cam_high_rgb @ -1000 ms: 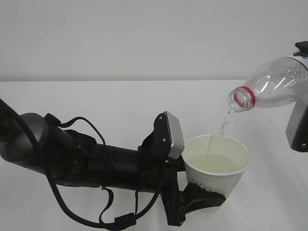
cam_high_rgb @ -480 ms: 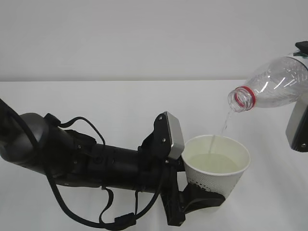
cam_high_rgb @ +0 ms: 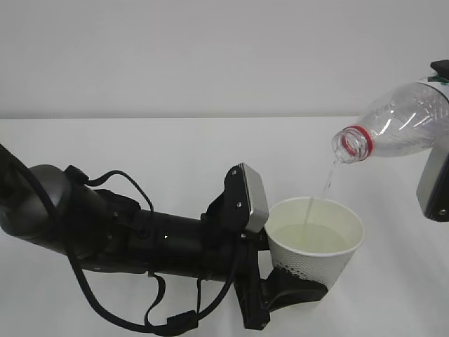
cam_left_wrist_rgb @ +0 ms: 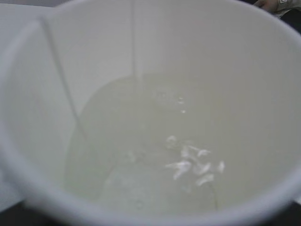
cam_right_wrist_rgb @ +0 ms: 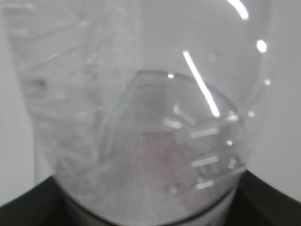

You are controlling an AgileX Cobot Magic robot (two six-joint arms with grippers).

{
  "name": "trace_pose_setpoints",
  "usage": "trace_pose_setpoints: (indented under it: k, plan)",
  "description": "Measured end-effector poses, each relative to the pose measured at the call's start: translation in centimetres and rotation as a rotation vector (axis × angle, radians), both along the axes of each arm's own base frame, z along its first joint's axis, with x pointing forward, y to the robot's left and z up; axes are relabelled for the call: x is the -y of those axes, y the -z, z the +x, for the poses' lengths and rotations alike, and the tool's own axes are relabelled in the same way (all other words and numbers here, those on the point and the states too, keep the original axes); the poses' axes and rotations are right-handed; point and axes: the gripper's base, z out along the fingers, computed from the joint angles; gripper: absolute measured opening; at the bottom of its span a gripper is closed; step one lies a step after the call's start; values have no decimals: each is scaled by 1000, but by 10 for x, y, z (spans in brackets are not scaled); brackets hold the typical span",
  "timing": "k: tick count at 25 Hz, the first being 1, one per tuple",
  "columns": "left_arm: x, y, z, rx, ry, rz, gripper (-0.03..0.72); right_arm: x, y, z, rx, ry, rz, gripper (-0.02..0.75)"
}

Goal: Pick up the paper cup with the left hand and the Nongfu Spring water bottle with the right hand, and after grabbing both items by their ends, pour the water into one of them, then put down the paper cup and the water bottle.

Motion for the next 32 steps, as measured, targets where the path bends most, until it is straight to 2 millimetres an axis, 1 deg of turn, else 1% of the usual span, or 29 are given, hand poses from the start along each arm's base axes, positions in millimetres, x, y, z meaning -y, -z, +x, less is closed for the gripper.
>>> trace_pose_setpoints:
  k: [32]
  plan:
    - [0, 0, 0, 0, -1, 2, 503, 0, -2, 0, 20, -2, 4, 514]
